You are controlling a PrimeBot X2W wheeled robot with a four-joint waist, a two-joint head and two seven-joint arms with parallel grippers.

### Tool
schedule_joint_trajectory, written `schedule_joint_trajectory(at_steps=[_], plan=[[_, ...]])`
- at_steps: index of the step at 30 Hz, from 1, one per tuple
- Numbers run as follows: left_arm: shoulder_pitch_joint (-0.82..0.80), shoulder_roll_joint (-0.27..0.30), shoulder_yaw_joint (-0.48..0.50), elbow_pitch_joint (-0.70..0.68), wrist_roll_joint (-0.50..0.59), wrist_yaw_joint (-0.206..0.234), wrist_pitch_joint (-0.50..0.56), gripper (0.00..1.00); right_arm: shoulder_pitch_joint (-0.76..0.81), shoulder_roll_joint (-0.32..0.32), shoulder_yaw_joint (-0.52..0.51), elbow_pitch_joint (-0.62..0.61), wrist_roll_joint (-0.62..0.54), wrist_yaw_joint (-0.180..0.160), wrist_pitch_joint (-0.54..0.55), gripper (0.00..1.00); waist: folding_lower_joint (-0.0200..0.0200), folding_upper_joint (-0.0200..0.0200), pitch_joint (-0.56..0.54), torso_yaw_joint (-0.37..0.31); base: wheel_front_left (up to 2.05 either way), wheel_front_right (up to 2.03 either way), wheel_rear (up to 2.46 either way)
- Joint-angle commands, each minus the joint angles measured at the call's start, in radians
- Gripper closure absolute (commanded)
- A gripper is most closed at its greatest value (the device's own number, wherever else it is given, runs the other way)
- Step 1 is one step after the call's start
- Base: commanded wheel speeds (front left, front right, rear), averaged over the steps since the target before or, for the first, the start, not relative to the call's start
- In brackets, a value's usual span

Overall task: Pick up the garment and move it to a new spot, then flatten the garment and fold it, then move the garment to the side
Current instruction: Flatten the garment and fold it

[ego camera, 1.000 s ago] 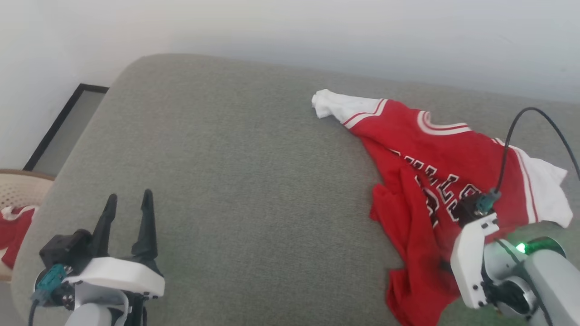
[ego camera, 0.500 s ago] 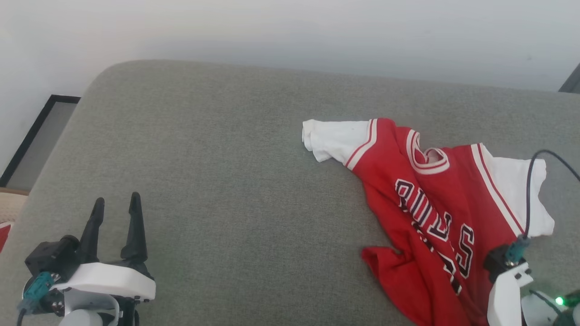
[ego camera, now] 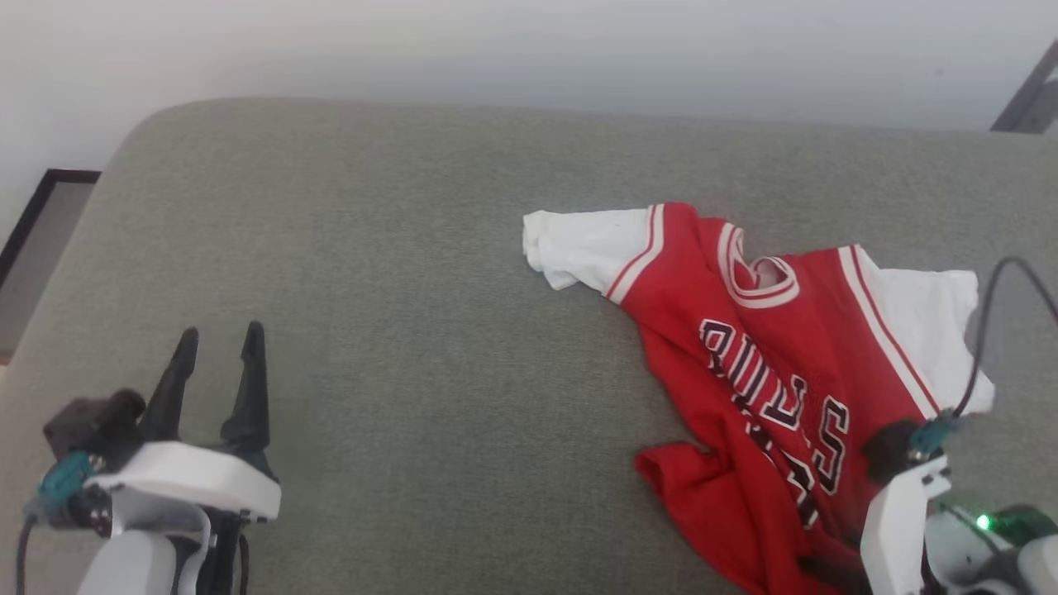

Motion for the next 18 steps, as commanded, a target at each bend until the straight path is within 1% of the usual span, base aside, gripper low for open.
schedule_joint_trajectory(at_steps=[1, 8, 12, 14, 15, 18], plan=[[-0.024, 0.006, -0.005, -0.011, -0.009, -0.008, 0.021, 0.0, -0.016, 0.007, -0.018, -0.012, -0.009, -0.002, -0.02, 0.0, 0.0, 0.0, 0.005, -0.017, 0.0, 0.0, 0.0], [-0.097, 0.045, -0.027, -0.052, -0.033, -0.024, 0.142, 0.0, -0.047, 0.044, -0.1, -0.099, -0.024, -0.002, -0.132, 0.0, 0.0, 0.0, 0.021, -0.084, 0.0, 0.0, 0.0], [-0.155, 0.078, -0.043, -0.055, -0.04, -0.04, 0.219, 0.0, -0.081, 0.063, -0.14, -0.139, -0.053, -0.002, -0.234, 0.0, 0.0, 0.0, 0.032, -0.133, 0.0, 0.0, 0.0], [-0.186, 0.094, -0.057, -0.051, -0.039, -0.045, 0.261, 0.0, -0.098, 0.078, -0.16, -0.142, -0.071, -0.002, -0.297, 0.0, 0.0, 0.0, 0.038, -0.159, 0.0, 0.0, 0.0], [-0.186, 0.094, -0.057, -0.051, -0.039, -0.045, 0.261, 0.0, -0.098, 0.078, -0.16, -0.142, -0.071, -0.002, -0.297, 0.0, 0.0, 0.0, 0.038, -0.159, 0.0, 0.0, 0.0], [-0.234, 0.113, -0.073, -0.041, -0.043, -0.051, 0.318, 0.0, -0.127, 0.09, -0.177, -0.138, -0.098, -0.002, -0.382, 0.0, 0.0, 0.0, 0.049, -0.201, 0.0, 0.0, 0.0]])
